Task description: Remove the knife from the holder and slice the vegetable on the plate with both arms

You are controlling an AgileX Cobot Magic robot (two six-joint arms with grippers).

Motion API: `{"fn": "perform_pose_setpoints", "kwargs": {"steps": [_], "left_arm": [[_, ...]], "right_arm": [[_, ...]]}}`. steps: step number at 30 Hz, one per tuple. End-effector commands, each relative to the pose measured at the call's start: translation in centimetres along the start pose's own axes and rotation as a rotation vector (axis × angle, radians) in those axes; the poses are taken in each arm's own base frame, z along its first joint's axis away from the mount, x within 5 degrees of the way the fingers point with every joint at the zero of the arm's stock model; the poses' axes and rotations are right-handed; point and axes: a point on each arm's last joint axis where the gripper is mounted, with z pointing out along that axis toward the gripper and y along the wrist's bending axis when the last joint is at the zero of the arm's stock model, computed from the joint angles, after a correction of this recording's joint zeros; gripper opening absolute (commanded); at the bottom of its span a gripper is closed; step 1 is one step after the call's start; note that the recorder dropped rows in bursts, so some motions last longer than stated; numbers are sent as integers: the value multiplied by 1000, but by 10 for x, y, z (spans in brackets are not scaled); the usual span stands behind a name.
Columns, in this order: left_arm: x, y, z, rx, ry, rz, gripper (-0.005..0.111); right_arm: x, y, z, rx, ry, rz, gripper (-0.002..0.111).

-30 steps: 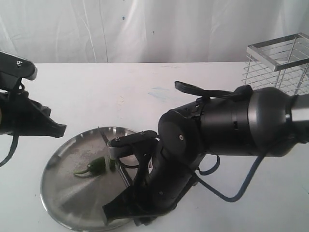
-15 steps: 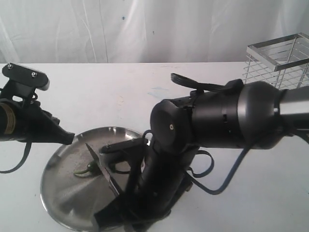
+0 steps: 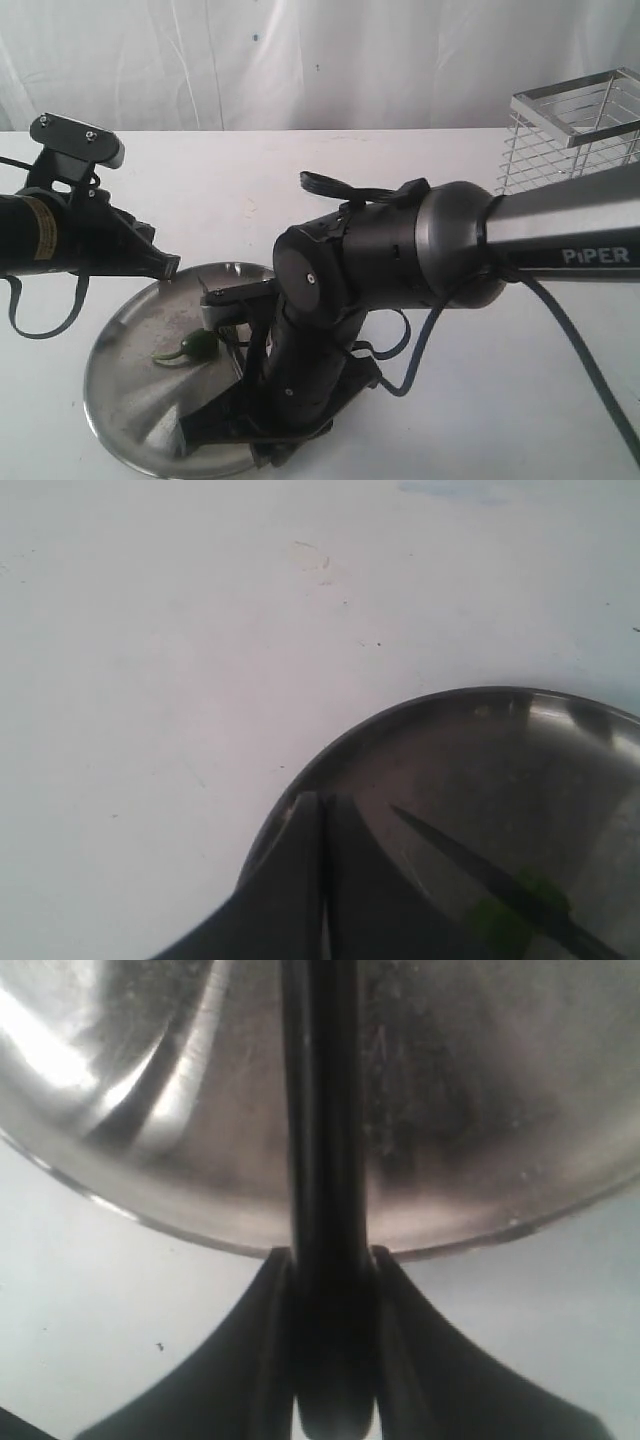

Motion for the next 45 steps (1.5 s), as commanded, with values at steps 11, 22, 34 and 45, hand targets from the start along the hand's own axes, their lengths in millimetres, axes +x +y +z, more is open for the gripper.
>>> {"fn": "perform_pose_setpoints", "kwargs": {"steps": [11, 22, 34, 45], "left_arm": [[-2, -4, 6, 49, -34, -1, 0], [-2, -4, 6, 50, -35, -1, 0], [-6, -8, 5, 86, -78, 33, 0], [7, -7, 23, 76, -10, 207, 0]], "right_arm": [[0, 13, 6, 52, -75, -12, 0], [1, 11, 19, 62, -40, -2, 0], [1, 13, -10, 70, -76, -43, 0], [8, 4, -42, 85, 136, 76, 0]]}}
